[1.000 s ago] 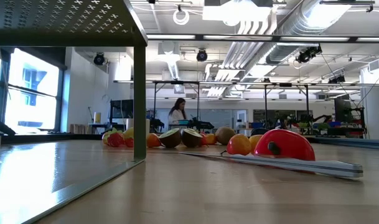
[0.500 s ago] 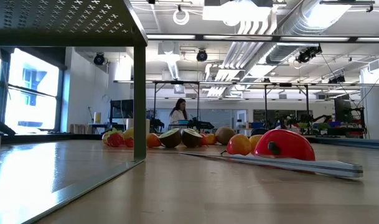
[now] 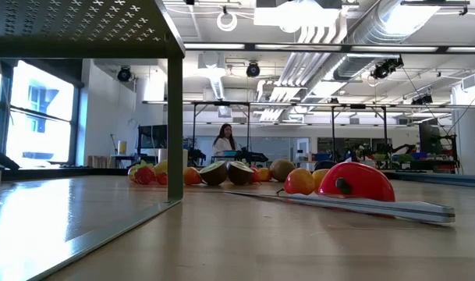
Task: Pick & Place Fruit
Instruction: Put the strawberry into the red strainer bowl on the shelf
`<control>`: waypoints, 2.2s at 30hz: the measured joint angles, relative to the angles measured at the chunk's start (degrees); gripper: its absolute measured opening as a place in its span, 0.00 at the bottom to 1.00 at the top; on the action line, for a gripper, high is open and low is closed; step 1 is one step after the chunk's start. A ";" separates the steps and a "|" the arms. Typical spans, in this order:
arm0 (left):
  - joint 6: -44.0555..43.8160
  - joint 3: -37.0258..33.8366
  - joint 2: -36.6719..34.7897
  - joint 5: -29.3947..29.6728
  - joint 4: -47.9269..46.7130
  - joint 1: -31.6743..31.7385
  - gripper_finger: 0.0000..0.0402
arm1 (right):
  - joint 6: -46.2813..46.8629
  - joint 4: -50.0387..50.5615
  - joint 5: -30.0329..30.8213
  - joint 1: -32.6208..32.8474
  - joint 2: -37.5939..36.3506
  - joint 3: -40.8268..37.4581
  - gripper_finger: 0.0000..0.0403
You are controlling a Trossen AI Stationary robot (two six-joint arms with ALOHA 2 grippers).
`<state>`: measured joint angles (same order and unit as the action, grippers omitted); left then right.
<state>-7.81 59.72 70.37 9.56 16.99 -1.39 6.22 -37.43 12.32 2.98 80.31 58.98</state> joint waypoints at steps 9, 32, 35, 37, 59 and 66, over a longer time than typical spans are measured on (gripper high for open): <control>0.00 -0.01 0.00 -0.04 0.00 0.00 0.47 | -0.02 0.29 0.38 0.00 0.00 0.00 0.01; 0.00 0.00 0.00 -0.11 -0.04 0.00 0.37 | -0.04 0.48 1.07 0.01 0.00 0.00 0.01; 0.02 -0.01 0.00 -0.12 -0.04 0.00 0.37 | -0.04 0.48 1.05 0.02 0.00 0.00 0.01; 0.00 -0.02 0.00 -0.13 -0.04 0.00 0.37 | -0.04 0.46 1.05 0.02 0.00 0.00 0.01; 0.02 -0.02 0.00 -0.13 -0.11 0.00 0.37 | -1.97 -0.58 -0.72 0.02 -0.74 0.02 0.25; 0.03 -0.02 -0.44 0.01 -1.44 0.00 0.37 | -2.05 3.64 0.23 0.02 -3.84 0.00 0.48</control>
<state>-7.78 59.70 69.93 9.57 15.55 -1.39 4.17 -33.79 12.54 3.01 76.47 58.98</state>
